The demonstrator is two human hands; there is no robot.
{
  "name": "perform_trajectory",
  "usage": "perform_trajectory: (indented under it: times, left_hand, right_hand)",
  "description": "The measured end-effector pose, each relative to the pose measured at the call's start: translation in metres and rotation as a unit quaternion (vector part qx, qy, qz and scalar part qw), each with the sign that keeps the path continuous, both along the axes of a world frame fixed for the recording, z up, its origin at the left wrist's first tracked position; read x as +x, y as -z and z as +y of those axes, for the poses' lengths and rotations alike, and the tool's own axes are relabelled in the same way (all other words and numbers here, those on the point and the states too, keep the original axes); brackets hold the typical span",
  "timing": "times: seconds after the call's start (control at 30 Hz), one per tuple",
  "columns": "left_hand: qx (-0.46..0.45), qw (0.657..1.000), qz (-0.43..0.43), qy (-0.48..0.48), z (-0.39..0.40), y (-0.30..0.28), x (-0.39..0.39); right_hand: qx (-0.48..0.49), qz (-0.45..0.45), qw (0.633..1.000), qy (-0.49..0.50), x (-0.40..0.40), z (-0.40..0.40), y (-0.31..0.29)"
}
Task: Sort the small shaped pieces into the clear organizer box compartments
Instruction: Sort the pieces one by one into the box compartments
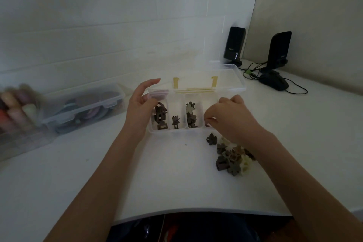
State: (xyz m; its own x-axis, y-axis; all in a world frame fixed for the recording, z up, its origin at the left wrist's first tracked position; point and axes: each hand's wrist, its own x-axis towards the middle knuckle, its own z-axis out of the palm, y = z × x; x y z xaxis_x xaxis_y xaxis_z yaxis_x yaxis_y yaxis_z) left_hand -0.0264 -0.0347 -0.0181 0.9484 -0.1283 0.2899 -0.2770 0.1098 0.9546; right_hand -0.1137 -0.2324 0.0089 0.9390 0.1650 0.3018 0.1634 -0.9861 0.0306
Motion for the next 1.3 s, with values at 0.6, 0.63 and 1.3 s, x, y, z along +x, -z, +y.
perform_trajectory:
  times: [0.6, 0.63, 1.3]
  left_hand:
    - [-0.012, 0.999, 0.004, -0.041, -0.003, 0.005, 0.006]
    - [-0.011, 0.999, 0.004, -0.042, -0.003, 0.005, 0.005]
    - [0.007, 1.000, 0.003, -0.025, 0.000, 0.003, 0.005]
  right_hand:
    - [0.116, -0.021, 0.990, 0.079, -0.054, 0.000, 0.023]
    - [0.117, -0.010, 0.990, 0.079, -0.053, 0.002, 0.023]
    - [0.295, -0.045, 0.954, -0.026, -0.051, 0.017, 0.009]
